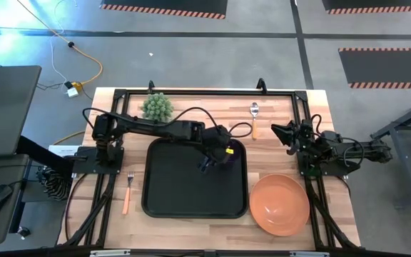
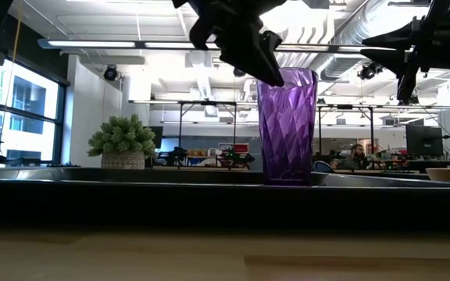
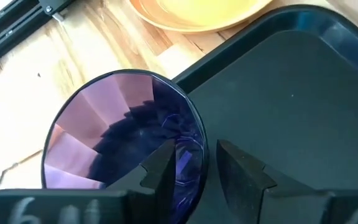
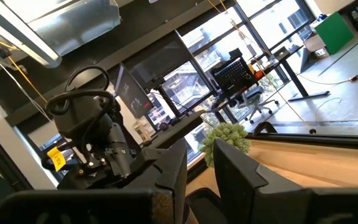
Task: Pick and place plate/cup/fork/spoon on tray
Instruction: Put the purple cup on the top right of the black tray
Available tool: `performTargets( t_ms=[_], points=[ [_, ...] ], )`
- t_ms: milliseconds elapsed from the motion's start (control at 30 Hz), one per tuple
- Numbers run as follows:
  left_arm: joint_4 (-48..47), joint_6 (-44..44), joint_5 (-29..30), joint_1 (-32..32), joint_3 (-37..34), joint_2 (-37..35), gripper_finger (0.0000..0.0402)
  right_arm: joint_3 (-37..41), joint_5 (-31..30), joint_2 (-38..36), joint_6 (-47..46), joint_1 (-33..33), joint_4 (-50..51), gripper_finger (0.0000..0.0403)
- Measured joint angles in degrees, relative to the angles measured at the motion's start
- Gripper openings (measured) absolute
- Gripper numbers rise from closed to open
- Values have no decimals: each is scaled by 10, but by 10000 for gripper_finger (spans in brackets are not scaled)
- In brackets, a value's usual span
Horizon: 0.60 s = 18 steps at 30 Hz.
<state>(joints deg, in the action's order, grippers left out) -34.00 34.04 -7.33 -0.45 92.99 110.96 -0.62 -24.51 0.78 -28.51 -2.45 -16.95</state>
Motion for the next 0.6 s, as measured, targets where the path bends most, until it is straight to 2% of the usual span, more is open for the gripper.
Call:
performTargets(
  t_ms=[167,367,600],
  points=[
    [0,-25,1,0,0,-2,109,0,0,0,0,0,0,71],
    [3,-40,31,0,0,-2,109,0,5,0,0,0,0,71],
    [-1,-64,27,0,0,-2,109,0,8,0,0,0,0,71]
  ],
)
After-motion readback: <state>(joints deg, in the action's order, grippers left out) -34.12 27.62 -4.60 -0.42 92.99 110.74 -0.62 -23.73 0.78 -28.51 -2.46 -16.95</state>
